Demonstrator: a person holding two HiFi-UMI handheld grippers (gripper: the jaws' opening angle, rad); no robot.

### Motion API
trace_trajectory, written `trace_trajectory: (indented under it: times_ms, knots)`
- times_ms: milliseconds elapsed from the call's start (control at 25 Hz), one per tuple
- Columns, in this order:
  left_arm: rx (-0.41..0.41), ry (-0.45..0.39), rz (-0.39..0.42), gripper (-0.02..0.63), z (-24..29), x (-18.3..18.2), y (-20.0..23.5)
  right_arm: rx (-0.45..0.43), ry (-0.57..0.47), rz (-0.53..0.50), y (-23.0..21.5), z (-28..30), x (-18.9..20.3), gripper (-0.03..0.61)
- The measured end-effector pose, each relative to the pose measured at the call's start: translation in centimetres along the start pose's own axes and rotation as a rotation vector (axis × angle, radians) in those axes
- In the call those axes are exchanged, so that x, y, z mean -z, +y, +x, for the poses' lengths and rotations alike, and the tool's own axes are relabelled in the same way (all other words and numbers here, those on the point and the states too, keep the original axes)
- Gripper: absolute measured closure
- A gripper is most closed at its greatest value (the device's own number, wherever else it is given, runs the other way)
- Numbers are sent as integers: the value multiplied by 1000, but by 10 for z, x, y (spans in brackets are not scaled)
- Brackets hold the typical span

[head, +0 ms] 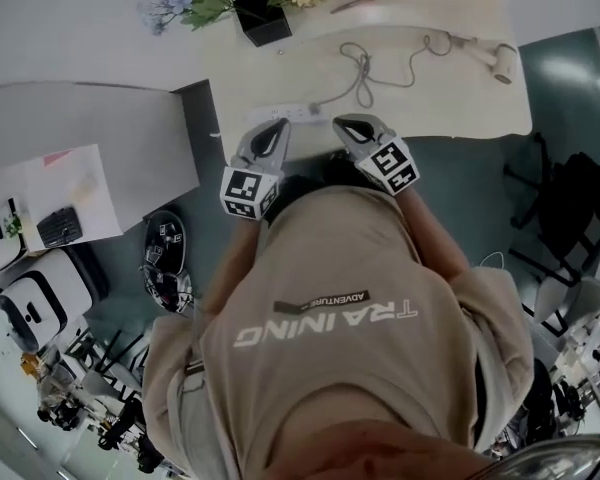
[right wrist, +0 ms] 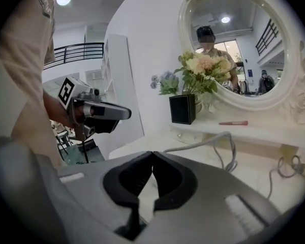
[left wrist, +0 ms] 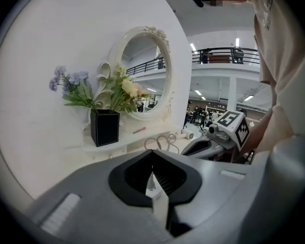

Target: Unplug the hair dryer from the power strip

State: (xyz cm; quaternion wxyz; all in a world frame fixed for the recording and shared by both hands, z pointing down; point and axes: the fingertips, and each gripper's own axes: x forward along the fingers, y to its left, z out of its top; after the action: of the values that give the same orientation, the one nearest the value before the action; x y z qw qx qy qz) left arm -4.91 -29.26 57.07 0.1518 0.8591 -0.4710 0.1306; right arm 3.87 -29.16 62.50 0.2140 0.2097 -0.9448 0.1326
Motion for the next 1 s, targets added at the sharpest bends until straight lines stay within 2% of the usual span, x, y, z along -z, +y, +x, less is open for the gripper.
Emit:
trace_trajectory:
  times_ms: [120, 240, 440, 640, 920, 960, 1000]
  knots:
    - [-19, 25, -12, 612, 17, 3, 7, -40, 41, -29, -7, 10, 11, 574]
    - [-19, 77, -24, 612, 26, 16, 11, -72, 67, -15, -7, 14, 17, 574]
    - [-2, 197, -47, 612, 56, 62, 33, -90, 108, 8, -19, 33, 27, 574]
    - [47, 304, -78, 612, 66, 98, 41, -70, 171, 12, -20, 48, 35, 574]
    - [124, 364, -75, 612, 85, 121, 45, -24, 207, 19, -29, 71, 41, 572]
    - [124, 382, -78, 612, 85, 126, 45, -22, 210, 19, -28, 73, 41, 567]
    - [122, 403, -78, 612, 84, 131, 46, -18, 211, 18, -27, 75, 41, 530]
